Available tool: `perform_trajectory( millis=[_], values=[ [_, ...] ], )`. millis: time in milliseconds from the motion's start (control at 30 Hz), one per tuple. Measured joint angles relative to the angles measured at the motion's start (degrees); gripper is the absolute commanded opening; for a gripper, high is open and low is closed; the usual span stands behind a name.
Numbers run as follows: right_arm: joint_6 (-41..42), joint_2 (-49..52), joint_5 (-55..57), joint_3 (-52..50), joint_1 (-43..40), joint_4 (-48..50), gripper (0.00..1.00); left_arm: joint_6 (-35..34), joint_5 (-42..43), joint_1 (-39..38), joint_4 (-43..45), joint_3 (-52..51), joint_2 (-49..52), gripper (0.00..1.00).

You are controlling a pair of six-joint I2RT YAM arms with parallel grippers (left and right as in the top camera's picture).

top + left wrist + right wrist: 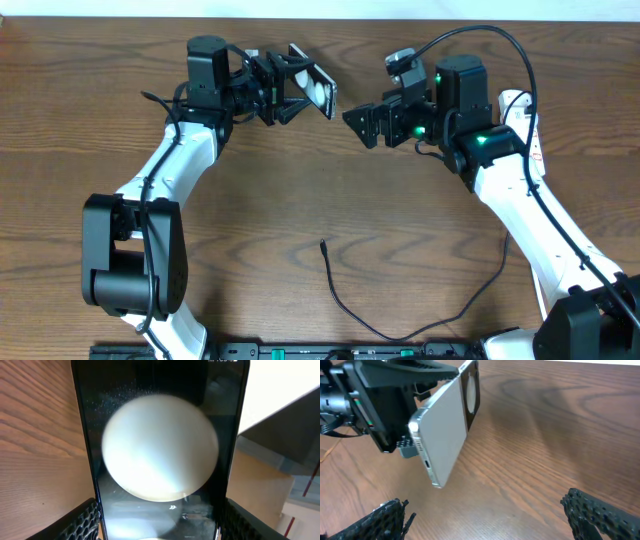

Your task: Plug charger to phone and switch on socket

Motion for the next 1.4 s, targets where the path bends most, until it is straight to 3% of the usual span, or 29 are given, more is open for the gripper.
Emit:
perform_trajectory(
  millis=[633,867,1100,1200,1400],
  values=[
    [-0.3,0.0,0.9,0.0,2.8,2.1,0.99,-1.2,-4.8,-6.0,-3.3,0.0,0.0,0.07],
    [-0.3,0.0,4.0,0.0,3.9,2.1,0.98,-4.0,-4.6,-7.8,2.1,0.0,0.0,0.07],
    [0.3,0.0,6.6,0.0,4.5,2.2,0.75,-6.6,-3.2,-8.2,3.7,0.0,0.0,0.07],
    [0.6,0.0,7.4,0.0,4.6,2.1,0.57,-7.0,-2.7,-8.2,3.6,0.0,0.0,0.07],
    [0.6,0.0,8.2,0.0,4.6,2.2,0.47,-8.0,-1.4,-8.3,3.7,0.0,0.0,0.08]
  ],
)
